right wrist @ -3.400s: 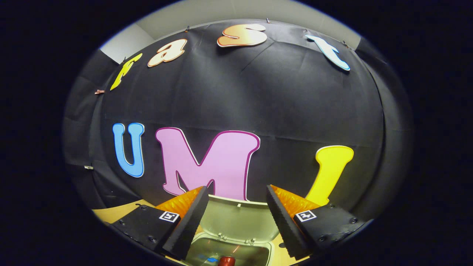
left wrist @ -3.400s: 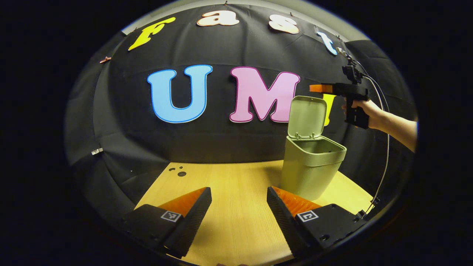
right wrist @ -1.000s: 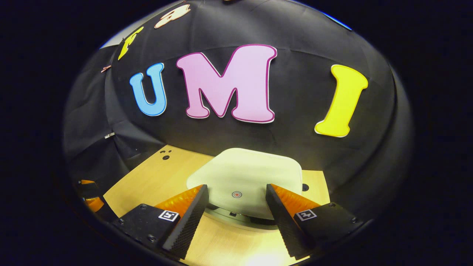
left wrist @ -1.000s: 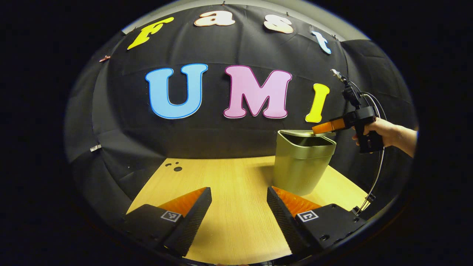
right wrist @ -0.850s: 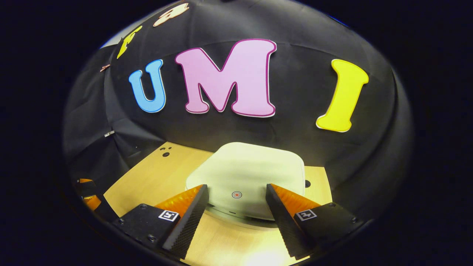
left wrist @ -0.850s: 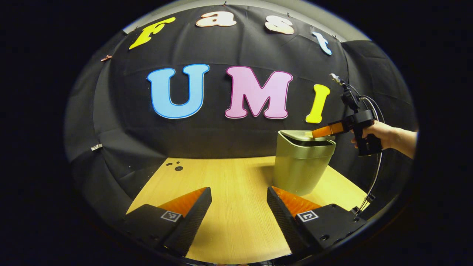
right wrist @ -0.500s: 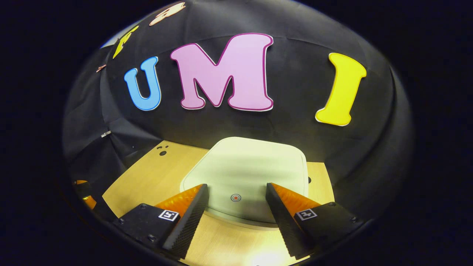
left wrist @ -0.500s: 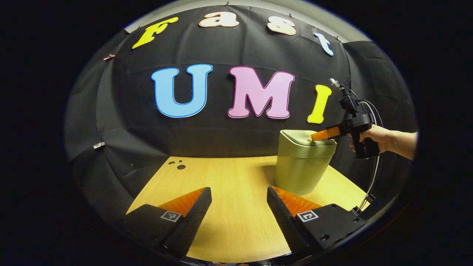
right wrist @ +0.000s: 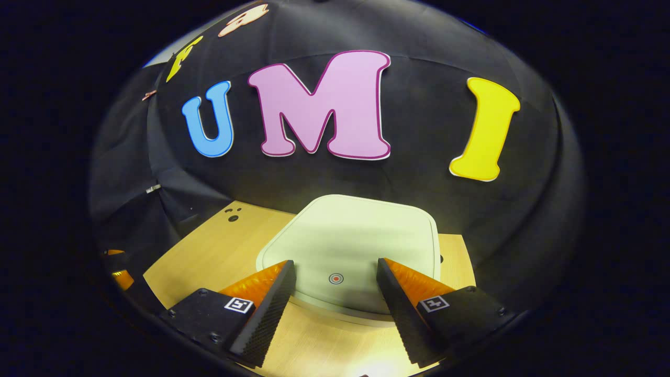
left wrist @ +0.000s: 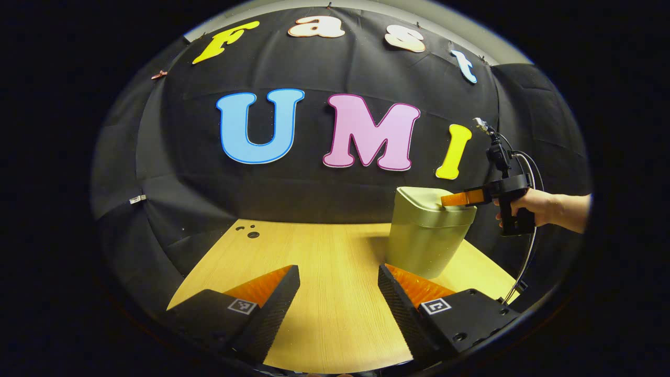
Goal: Press the lid of the desktop garbage bin to open it, pick up the crumpled paper on the desktop and throw it into the bin, then pick up the pop can on the desktop and drop it into the bin, and finally close the garbage bin lid.
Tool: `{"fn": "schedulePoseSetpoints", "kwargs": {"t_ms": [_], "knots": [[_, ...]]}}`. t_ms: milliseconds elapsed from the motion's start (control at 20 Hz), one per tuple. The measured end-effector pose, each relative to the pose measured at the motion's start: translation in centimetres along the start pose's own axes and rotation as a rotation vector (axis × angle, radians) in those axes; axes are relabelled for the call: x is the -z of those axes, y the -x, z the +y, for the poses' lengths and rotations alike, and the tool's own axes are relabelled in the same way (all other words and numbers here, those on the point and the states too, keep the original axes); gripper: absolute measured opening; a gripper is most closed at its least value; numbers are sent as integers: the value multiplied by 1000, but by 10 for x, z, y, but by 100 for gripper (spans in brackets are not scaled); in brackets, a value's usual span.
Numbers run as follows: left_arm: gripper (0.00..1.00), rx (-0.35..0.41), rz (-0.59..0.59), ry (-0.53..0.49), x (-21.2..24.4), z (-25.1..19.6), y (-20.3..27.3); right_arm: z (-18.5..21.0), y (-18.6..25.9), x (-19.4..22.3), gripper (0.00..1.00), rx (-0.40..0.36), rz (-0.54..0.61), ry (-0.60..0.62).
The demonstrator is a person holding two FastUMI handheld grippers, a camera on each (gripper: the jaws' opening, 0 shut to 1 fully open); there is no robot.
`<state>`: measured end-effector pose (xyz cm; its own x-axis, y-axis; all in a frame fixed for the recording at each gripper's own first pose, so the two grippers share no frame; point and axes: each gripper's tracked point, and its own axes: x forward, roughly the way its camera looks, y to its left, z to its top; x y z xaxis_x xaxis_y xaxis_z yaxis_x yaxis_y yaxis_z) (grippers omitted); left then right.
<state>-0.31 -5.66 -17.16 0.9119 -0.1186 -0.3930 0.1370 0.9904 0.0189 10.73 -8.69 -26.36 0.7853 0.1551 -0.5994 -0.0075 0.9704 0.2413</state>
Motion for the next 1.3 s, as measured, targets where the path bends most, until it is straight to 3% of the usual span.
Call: {"fn": "schedulePoseSetpoints", "kwargs": {"t_ms": [150, 800, 1300], "knots": [[98, 8, -1, -10, -1, -1, -1, -1, 6, -14, 98, 21, -54, 7], [98, 67, -18, -13, -11, -16, -14, 38, 72, -30, 98, -26, -208, 44], [95, 112, -61, -2, -25, -35, -31, 59, 115, -2, 98, -47, -274, -4]]}}
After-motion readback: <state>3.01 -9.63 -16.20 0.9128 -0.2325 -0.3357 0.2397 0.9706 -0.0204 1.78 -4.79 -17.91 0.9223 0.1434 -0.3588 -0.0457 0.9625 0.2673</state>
